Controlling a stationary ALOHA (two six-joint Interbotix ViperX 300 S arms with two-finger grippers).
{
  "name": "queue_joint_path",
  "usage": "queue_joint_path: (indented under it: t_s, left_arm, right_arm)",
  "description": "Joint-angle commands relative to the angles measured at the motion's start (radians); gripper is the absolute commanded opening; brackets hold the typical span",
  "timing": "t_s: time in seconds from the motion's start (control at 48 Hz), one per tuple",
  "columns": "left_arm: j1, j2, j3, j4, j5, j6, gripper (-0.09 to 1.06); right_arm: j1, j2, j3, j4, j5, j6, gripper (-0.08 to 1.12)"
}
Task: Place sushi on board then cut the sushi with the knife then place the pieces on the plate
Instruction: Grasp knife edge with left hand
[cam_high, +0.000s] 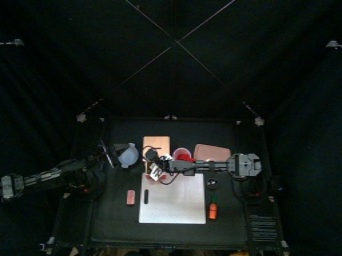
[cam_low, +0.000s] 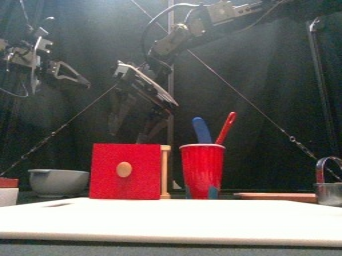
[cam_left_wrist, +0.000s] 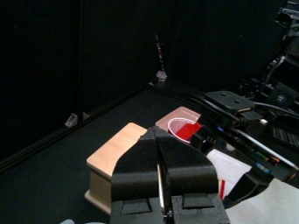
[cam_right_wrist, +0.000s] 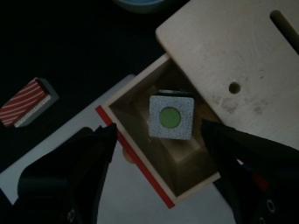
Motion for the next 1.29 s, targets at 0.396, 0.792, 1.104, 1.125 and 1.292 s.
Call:
queue_joint_path:
  t_s: [0.396,0.792,1.104,1.125,1.292]
  left_arm:
    - [0.003,0.003,-0.006,-0.002,-0.009,0.002,0.06]
    - [0.002,0.003,0.006,-0.002,-0.009,0.0,0.06]
    - [0.0,0.002,0.008,-0.002,-0.009,0.0,0.06]
    - [-0.002,0.003,0.008,-0.002,-0.009,0.0,0.06]
    - [-0.003,0.002,0.008,-0.002,-0.009,0.0,0.06]
  right_arm:
    - [-0.009,0.006,-0.021,-0.044,0.002,0.086,1.05]
    - [-0.009,0.021,-0.028,-0.044,0.015,0.098,1.05]
    - [-0.009,0.031,-0.029,-0.048,0.015,0.098,1.05]
    - [-0.009,0.031,-0.029,-0.049,0.015,0.098,1.05]
    - [-0.009,0.032,-0.029,-0.055,0.015,0.098,1.05]
